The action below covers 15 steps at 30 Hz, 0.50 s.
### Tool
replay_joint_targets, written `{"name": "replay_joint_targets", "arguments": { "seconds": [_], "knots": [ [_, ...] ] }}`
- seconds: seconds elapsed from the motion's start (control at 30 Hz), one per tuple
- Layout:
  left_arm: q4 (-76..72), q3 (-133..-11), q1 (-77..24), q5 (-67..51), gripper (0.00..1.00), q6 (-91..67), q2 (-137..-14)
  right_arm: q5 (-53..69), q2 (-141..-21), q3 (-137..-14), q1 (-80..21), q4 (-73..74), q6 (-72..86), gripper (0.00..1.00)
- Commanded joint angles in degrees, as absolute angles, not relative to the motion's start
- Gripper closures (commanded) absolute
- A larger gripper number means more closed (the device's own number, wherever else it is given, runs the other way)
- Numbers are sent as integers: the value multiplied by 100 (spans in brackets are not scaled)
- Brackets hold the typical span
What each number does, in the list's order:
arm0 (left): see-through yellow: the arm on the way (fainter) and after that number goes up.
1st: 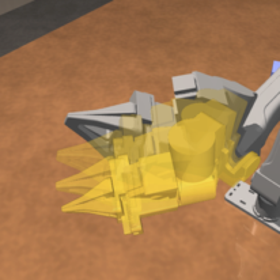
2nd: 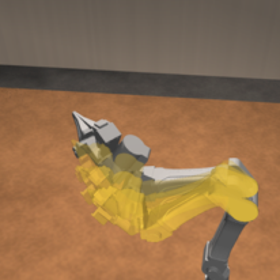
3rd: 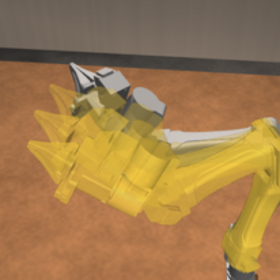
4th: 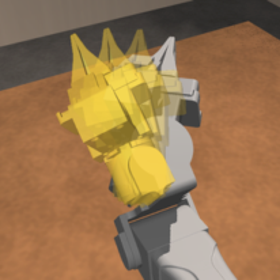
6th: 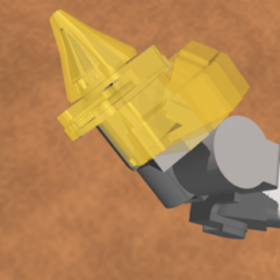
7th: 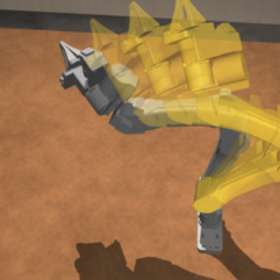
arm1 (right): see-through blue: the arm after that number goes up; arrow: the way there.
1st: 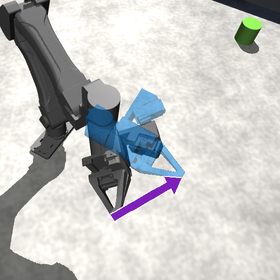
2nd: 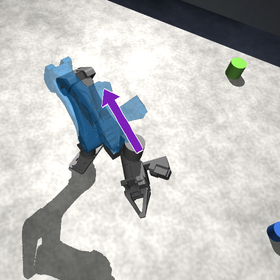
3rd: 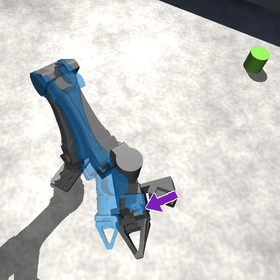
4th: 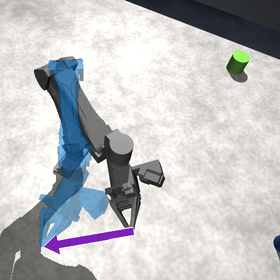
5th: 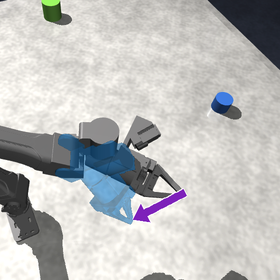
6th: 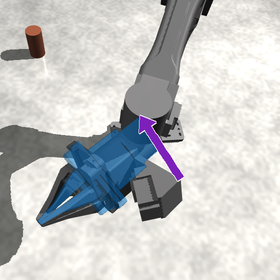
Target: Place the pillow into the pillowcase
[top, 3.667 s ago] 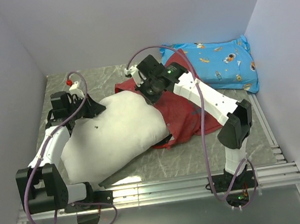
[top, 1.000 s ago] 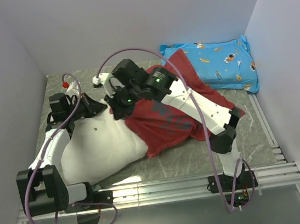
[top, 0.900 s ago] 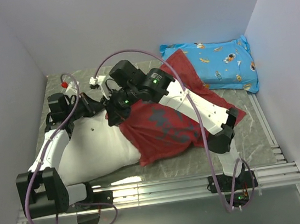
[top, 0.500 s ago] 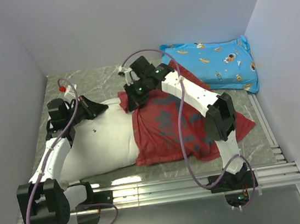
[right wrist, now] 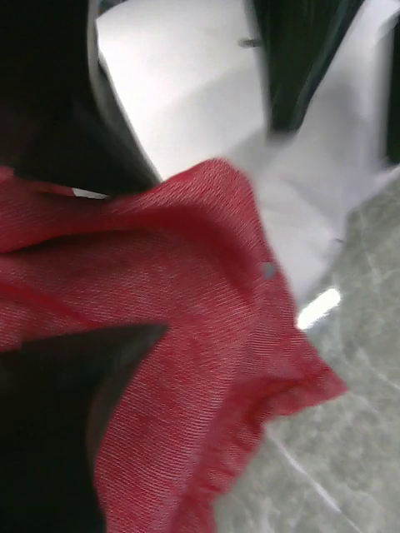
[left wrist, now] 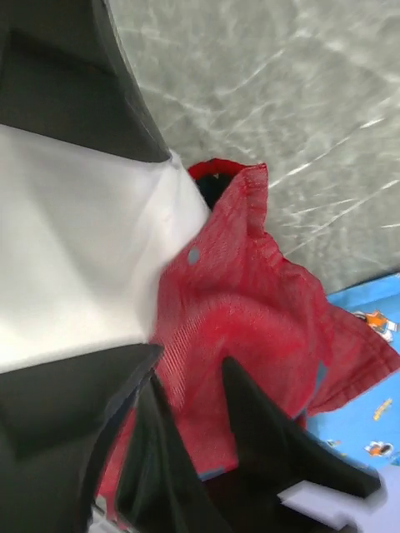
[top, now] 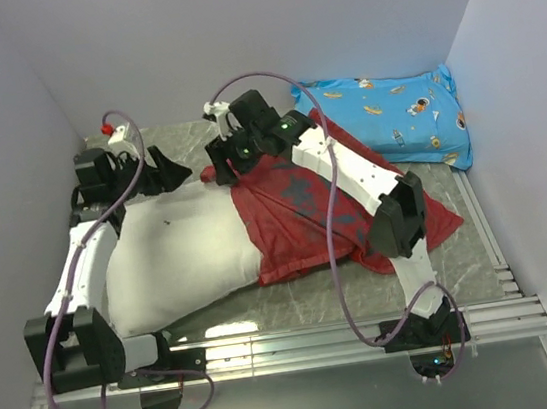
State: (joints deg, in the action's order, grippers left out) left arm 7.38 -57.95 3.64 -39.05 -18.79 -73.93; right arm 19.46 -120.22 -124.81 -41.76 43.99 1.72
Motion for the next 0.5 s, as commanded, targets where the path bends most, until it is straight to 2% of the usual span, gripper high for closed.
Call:
{"name": "replay_joint_targets", "arguments": {
  "seconds": [0.0, 0.07, 0.1, 0.13, 0.23, 0.33, 0.37, 0.47],
  "knots": [
    [2263, -6214, 369, -3902, 1, -64, -6490, 1583, -10571, -11152, -4131, 4246, -202, 20],
    [2888, -6240, 360, -4016, 1, 1034, -6110, 1573, -9909, -10489, -4140, 4245, -324, 10],
    [3274, -6275, 369, -4130, 1, 1455, -5960, 1608, -9296, -9981, -4157, 4254, -351, 9],
    [4183, -6293, 308, -4218, 1, 2303, -5681, 1652, -8994, -9741, -4218, 4297, -369, 9],
    [5513, -5961, 229, -4079, 1, 3868, -5153, 1477, -8053, -8941, -4726, 4473, -457, 8],
    [6019, -5426, 185, -3790, 1, 4883, -4556, 1555, -7375, -8079, -5271, 4386, -352, 11],
    [6134, -5318, 176, -3762, 1, 5078, -4431, 1756, -7191, -7677, -5343, 4351, -325, 16],
    [6127, -4941, 62, -3657, 1, 5353, -4131, 2021, -7189, -7244, -5475, 4210, -141, 20]
  ]
}}
